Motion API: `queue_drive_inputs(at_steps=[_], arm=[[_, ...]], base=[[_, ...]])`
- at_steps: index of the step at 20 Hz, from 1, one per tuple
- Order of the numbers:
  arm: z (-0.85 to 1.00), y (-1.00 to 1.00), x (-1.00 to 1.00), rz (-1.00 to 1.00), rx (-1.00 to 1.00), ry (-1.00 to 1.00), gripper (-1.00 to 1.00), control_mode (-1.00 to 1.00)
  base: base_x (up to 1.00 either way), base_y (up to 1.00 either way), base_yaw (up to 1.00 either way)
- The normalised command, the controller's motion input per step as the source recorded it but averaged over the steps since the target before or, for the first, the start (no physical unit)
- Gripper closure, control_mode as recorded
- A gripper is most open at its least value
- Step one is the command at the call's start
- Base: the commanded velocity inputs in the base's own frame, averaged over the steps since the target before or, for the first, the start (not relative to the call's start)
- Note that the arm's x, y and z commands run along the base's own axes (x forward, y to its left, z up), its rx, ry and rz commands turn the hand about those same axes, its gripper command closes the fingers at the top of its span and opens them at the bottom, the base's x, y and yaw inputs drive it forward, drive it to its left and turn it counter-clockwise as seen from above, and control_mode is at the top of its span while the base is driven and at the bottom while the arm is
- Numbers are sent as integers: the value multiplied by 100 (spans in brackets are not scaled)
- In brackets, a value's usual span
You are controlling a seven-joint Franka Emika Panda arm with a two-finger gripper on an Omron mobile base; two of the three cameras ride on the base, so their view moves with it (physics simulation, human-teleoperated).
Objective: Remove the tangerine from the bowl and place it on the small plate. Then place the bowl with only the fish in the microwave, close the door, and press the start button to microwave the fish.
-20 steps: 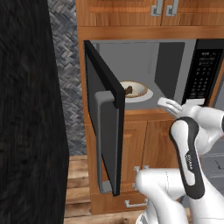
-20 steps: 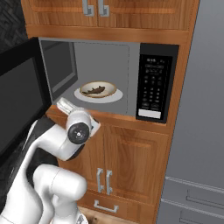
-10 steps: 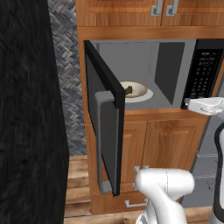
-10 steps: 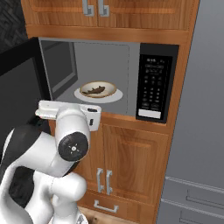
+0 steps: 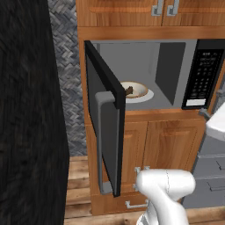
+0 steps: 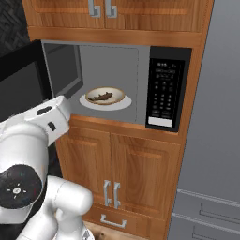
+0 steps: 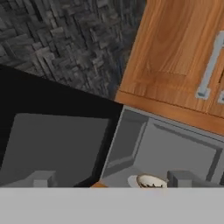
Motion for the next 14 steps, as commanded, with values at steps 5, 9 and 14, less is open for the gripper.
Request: queue_drive_inputs(at_steps=[5, 9, 14], arm=[[-8, 100, -94, 0, -47, -22, -100, -100], [-18, 100, -68, -1, -44, -5, -100, -100], [-29, 100, -24, -2, -44, 0, -100, -100]], base=[[0, 0, 0], [0, 0, 0], [0, 0, 0]])
